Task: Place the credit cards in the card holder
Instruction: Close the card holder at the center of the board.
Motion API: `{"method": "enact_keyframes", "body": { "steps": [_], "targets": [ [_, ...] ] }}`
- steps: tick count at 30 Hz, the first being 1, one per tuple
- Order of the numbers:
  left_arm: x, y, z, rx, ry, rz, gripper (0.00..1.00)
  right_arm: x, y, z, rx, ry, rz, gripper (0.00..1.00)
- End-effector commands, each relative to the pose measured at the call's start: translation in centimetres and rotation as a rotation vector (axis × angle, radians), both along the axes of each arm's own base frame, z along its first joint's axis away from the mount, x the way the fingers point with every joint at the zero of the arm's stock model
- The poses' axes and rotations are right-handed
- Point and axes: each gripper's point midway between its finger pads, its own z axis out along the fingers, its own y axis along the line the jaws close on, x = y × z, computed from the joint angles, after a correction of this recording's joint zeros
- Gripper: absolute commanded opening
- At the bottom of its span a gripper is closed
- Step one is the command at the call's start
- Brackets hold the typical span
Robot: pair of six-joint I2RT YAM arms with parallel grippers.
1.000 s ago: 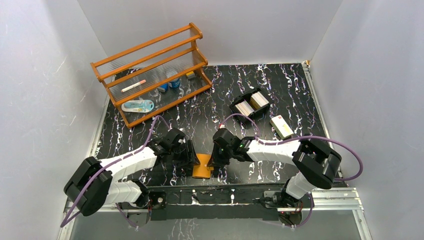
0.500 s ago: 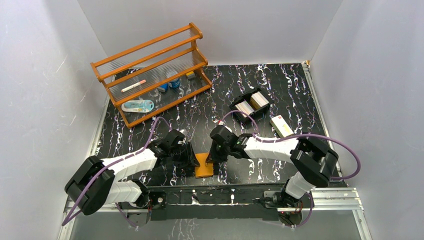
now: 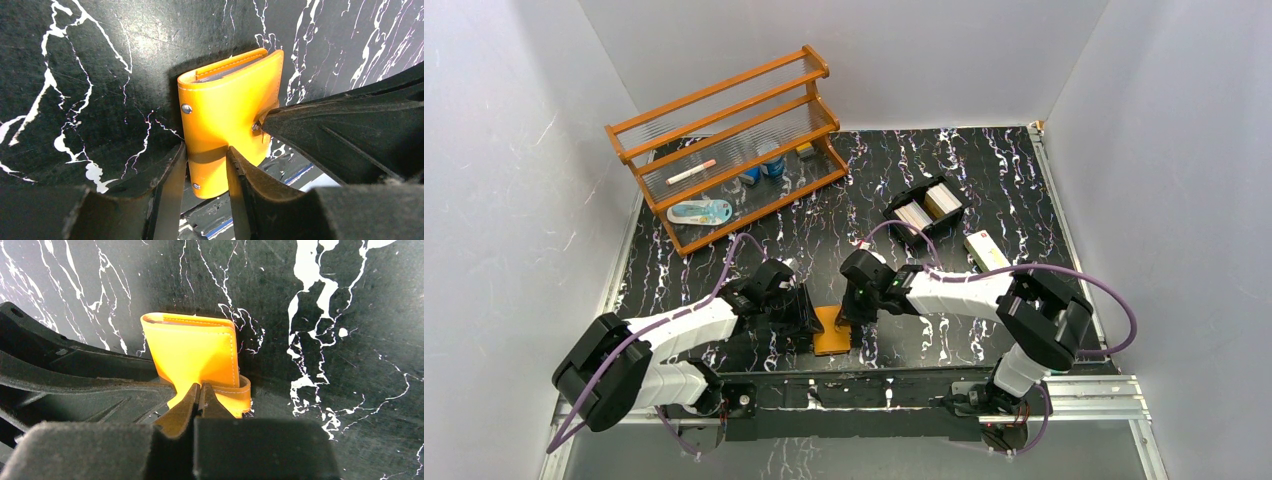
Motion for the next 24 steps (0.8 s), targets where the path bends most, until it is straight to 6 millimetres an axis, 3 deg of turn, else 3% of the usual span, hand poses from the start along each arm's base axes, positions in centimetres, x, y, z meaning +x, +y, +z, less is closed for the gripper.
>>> {"method": "enact_keyframes", "body": {
  "steps": [1,10,15,24],
  "targets": [
    [0.0,-0.4,0.6,-0.034,-0.017,-0.019,0.34,0.7,0.7,-0.1,-0.002,-0.008,-0.026,0.00],
    [-0.1,-0.8,0.7,-0.062,-0.010,-0.015,0.33,0.8,0.5,0.4,0.007,-0.012,-0.061,0.01],
    [-0.4,-0.3,0.1,-0.035,0.006,-0.008,0.33,1.3,-0.4,1.3,-0.037,-0.069,-0.034,0.28],
    [-0.2,-0.2,0.8,-0.028,0.005,0.005,0.36,1.8,-2.1,5.1,0.000,-0.228,0.078,0.38]
  ]
}}
